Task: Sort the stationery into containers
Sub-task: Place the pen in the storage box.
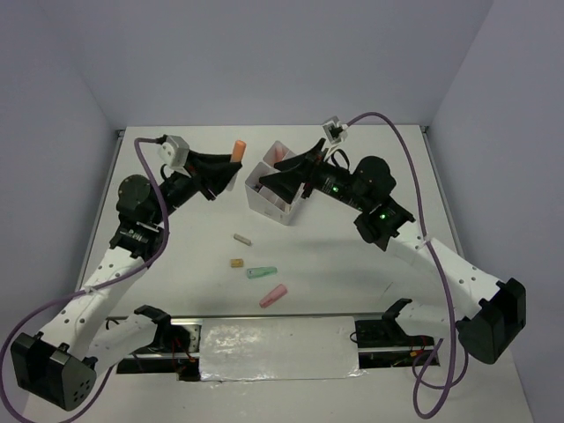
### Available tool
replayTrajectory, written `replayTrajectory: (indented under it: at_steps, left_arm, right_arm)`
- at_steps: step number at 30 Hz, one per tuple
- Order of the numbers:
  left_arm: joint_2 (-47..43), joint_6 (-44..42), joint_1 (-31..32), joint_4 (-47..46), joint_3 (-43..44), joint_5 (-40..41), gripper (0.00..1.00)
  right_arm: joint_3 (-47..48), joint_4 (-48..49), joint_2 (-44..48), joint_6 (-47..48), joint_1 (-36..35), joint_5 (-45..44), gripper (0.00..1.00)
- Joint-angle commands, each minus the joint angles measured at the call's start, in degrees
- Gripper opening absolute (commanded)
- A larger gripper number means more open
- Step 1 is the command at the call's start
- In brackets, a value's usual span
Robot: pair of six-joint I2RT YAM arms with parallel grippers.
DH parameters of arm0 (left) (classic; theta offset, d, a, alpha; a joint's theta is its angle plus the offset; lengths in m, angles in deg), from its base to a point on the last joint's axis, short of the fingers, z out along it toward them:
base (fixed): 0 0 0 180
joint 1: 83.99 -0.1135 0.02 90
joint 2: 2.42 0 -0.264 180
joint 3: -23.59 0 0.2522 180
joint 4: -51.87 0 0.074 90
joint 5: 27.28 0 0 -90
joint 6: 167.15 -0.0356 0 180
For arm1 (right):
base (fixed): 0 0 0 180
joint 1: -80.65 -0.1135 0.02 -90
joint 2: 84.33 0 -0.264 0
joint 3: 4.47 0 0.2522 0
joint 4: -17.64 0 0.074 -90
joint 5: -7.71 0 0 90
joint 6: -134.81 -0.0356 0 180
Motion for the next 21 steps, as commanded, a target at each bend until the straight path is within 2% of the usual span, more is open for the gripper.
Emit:
replayTrajectory:
  at_steps: [1,5,8,10,15,17,19,20,21]
  left_arm:
    - [-1.19,-0.37,2.37,0.72,0.20,-6.37,0.00]
    - [-1.11,-1.09,5.53,2.41,0.99,-6.61,0.00]
    - [-1.28,-0.47,6.24,1.45,0.64,-6.88,0.00]
    - [-1.81,0.05,6.42,0.48,0.03,-7.59,0.00]
    - [-2.08,-0.73,6.42,2.14,0.29,-5.75,0.00]
    - [-2.08,-1.17,6.42,2.67,0.64,-4.16,0.00]
    - [-1.90,-1.35,6.42,3.63,1.17,-3.20,0.00]
    - [-1.73,-1.52,6.42,3.99,1.43,-2.76,0.12]
    - [-1.55,-1.44,6.42,4.69,1.96,-2.15,0.23]
  right_arm:
    - [4.85,7.60,-0.18,-0.25,-2.75,-2.04,0.96]
    - [6.26,8.39,-3.08,1.85,-5.03,-3.55,0.93]
    - [8.55,5.68,-5.80,5.27,-7.67,-8.10,0.90]
    - [9.17,5.93,-7.56,5.55,-7.94,-10.49,0.85]
    - [10.93,7.60,-10.20,4.94,-8.55,-7.95,0.32]
    - [10.05,8.47,-9.77,5.02,-9.25,-7.77,0.32]
    - [9.08,8.83,-9.24,5.46,-10.13,-8.21,0.10]
    - [8.82,9.01,-8.80,6.33,-10.31,-8.38,0.00]
    - [8.21,9.53,-8.62,6.95,-10.22,-8.39,0.00]
